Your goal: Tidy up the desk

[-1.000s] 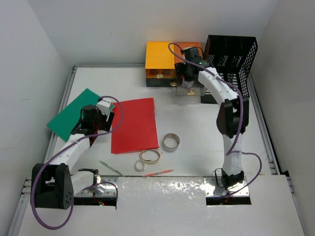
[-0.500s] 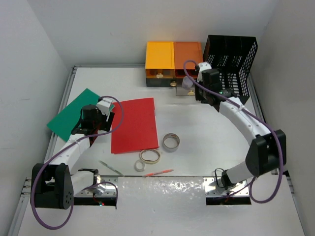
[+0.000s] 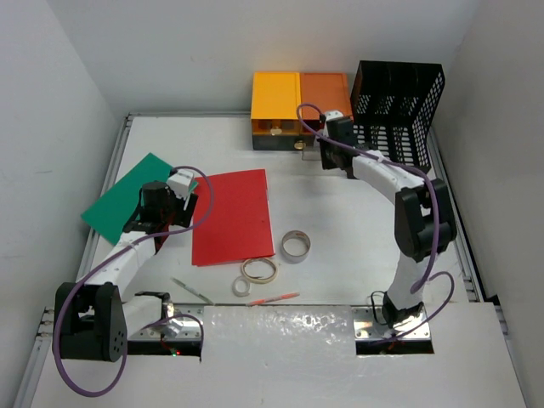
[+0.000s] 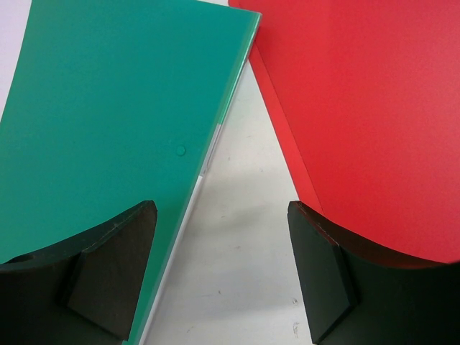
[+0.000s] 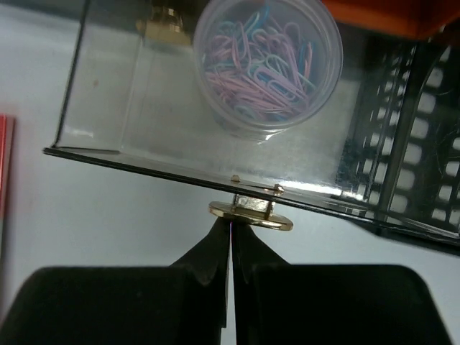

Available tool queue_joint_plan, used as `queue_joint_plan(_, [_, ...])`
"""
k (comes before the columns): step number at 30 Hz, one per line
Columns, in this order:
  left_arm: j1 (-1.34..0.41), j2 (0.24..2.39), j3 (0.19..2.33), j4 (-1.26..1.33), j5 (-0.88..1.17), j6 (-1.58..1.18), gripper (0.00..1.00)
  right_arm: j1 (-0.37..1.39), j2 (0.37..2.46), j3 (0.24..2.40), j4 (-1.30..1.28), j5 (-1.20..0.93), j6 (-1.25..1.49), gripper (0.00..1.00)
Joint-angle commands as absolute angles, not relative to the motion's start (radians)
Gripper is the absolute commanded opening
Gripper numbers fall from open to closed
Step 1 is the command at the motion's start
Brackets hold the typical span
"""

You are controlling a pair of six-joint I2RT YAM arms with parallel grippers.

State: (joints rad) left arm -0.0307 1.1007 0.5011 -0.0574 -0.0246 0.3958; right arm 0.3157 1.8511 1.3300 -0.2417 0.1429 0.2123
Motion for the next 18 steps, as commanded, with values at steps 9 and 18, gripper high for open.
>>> queue_joint_plan(9, [-0.02, 1.124, 0.52, -0.029, -0.041, 0.411, 0.72, 0.308, 2.008, 1.517, 0.066, 0.258, 0.203, 0.0])
queue_joint_plan(18, [-0.021, 1.132, 0.538, -0.04, -0.066, 0.431, 0.71, 0.305, 2.134, 1.618, 0.182, 0.33, 0.169, 0.0])
